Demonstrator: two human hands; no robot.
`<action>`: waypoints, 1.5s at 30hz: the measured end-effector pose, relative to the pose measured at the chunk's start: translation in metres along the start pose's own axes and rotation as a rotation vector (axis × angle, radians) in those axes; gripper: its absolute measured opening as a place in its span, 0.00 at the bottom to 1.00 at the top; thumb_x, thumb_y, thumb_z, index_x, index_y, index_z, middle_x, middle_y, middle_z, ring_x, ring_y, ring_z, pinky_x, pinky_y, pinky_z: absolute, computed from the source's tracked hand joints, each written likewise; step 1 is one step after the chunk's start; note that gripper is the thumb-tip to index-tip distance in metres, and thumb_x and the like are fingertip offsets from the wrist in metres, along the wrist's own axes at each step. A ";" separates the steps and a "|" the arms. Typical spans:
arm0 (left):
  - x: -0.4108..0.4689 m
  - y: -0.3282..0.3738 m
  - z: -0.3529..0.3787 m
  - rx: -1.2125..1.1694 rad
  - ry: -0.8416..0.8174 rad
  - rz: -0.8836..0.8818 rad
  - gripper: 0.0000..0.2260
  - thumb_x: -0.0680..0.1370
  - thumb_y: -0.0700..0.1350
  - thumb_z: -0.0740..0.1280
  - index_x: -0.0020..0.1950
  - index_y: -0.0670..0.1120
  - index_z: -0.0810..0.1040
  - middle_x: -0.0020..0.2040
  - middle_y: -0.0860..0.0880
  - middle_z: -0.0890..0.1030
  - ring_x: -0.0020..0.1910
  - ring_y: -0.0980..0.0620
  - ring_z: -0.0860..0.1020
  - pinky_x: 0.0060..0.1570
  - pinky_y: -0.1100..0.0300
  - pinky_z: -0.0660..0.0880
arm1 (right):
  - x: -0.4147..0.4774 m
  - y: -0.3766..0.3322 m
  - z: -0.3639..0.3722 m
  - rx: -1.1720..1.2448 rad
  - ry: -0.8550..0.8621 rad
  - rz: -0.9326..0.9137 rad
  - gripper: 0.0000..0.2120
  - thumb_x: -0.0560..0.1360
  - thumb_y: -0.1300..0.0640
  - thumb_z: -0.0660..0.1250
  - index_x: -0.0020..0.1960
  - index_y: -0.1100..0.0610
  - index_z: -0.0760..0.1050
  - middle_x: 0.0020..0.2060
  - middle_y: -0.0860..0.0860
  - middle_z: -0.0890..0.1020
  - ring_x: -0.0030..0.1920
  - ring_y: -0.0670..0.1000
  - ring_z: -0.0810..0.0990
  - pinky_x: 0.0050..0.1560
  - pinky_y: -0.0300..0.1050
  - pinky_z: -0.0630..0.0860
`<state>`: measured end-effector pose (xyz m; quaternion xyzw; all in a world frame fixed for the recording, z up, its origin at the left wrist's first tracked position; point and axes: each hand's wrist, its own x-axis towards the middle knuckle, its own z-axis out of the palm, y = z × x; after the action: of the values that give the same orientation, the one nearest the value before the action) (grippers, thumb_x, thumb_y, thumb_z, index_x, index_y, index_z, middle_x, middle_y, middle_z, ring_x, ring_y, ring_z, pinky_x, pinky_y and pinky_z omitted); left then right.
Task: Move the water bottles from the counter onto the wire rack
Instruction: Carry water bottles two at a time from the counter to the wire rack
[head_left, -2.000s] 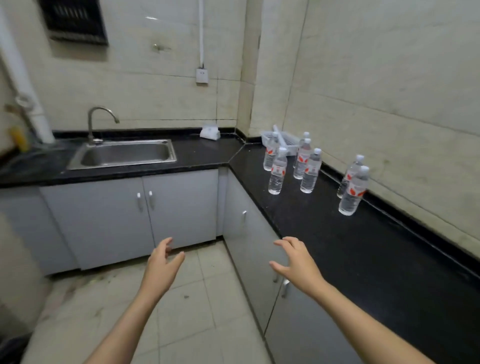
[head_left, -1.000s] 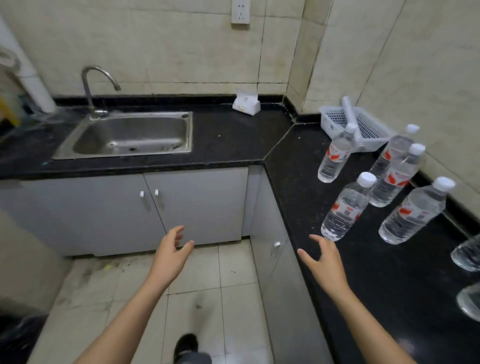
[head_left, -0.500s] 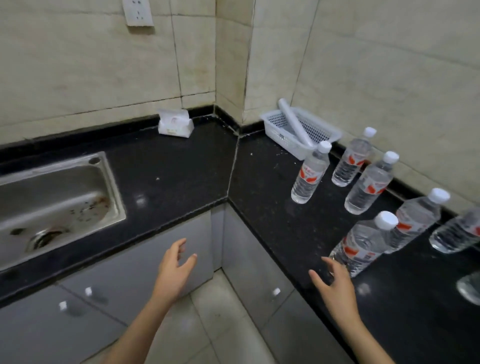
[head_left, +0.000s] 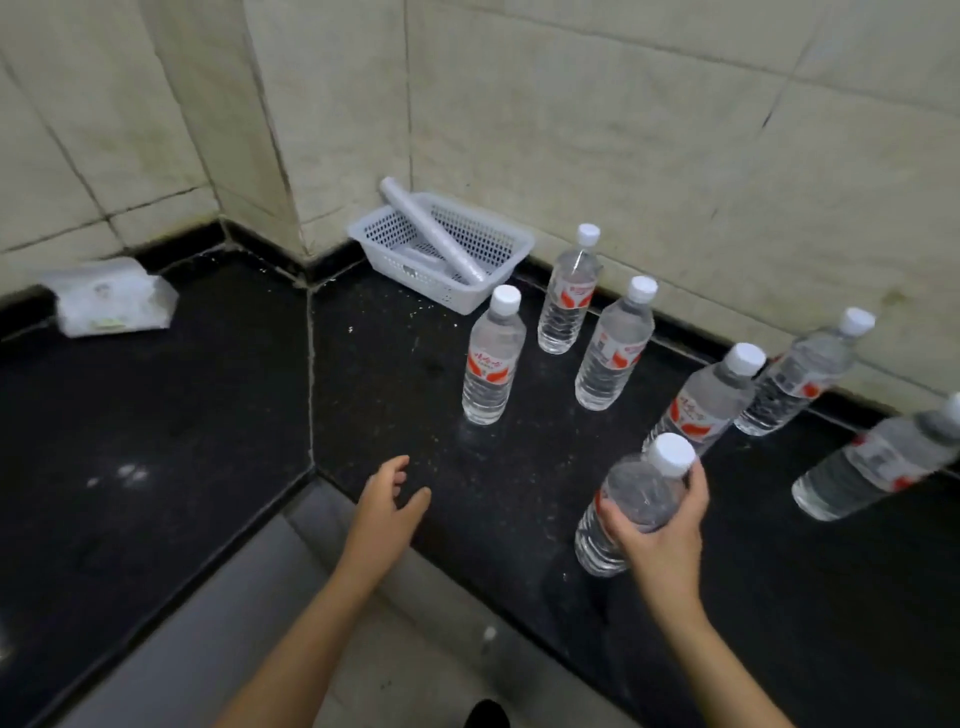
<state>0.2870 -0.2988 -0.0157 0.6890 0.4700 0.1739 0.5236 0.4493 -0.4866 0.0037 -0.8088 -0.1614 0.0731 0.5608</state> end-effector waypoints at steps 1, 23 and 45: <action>0.010 0.008 0.004 0.007 0.001 0.021 0.21 0.75 0.39 0.65 0.67 0.42 0.67 0.59 0.42 0.71 0.54 0.52 0.69 0.55 0.61 0.66 | 0.008 -0.005 0.003 0.030 0.006 0.017 0.43 0.62 0.66 0.76 0.70 0.51 0.57 0.60 0.50 0.72 0.60 0.49 0.72 0.62 0.44 0.67; 0.167 0.101 0.040 -0.018 -0.412 0.348 0.34 0.63 0.41 0.77 0.65 0.51 0.66 0.58 0.51 0.75 0.58 0.52 0.74 0.62 0.54 0.71 | 0.065 -0.019 0.034 0.039 0.126 0.186 0.31 0.63 0.65 0.75 0.56 0.44 0.63 0.46 0.38 0.74 0.47 0.39 0.75 0.51 0.38 0.70; 0.179 0.101 0.025 0.107 -0.578 0.433 0.32 0.63 0.48 0.76 0.64 0.54 0.67 0.58 0.49 0.78 0.58 0.45 0.76 0.61 0.46 0.71 | 0.009 -0.041 0.071 -0.114 0.315 0.202 0.32 0.61 0.66 0.76 0.51 0.38 0.65 0.48 0.39 0.76 0.48 0.35 0.77 0.49 0.26 0.70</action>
<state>0.4415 -0.1659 0.0186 0.8197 0.1543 0.0537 0.5490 0.4291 -0.4075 0.0162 -0.8527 0.0065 -0.0075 0.5222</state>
